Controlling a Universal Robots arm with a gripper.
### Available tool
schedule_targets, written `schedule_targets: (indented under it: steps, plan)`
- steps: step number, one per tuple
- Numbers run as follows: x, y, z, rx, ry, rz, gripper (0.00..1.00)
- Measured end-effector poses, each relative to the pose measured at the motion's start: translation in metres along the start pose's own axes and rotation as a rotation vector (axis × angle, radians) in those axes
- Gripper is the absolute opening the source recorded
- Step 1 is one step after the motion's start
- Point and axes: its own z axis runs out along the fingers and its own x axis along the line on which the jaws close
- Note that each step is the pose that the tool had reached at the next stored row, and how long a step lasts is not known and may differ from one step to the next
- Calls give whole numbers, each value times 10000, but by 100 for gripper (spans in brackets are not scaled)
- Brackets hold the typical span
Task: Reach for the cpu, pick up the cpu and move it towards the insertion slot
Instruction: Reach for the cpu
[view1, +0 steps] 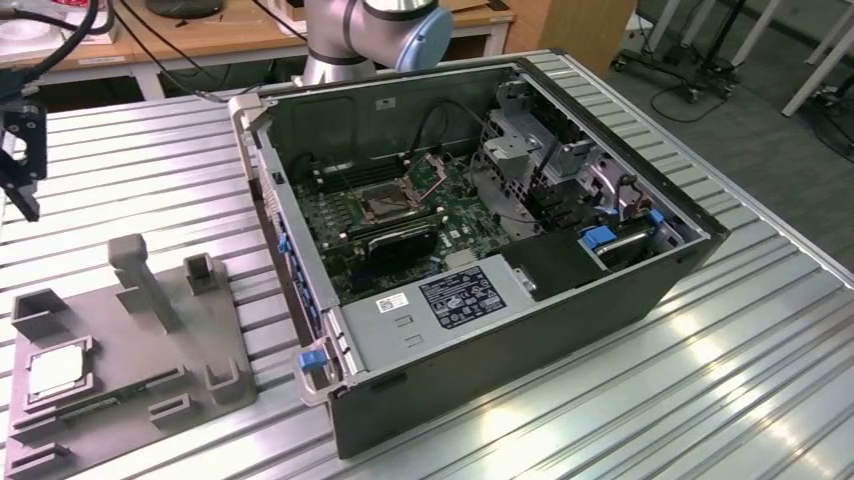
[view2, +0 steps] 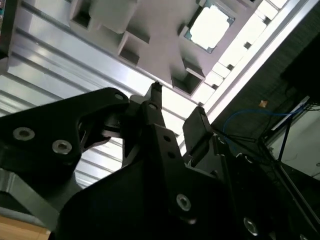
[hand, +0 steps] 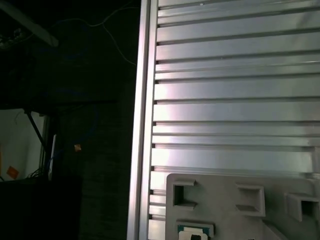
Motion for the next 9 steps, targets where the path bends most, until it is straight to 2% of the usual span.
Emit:
schedule_targets:
  steps: [1,2,3,4,9]
  plan:
    - [33,-8,33,3,0,0,45]
    - [46,-15,50,2,1,-1,51]
    - [57,-22,67,2,0,-6,51]
    - [67,-28,82,2,0,-11,58]
    - [111,-52,140,3,1,-28,58]
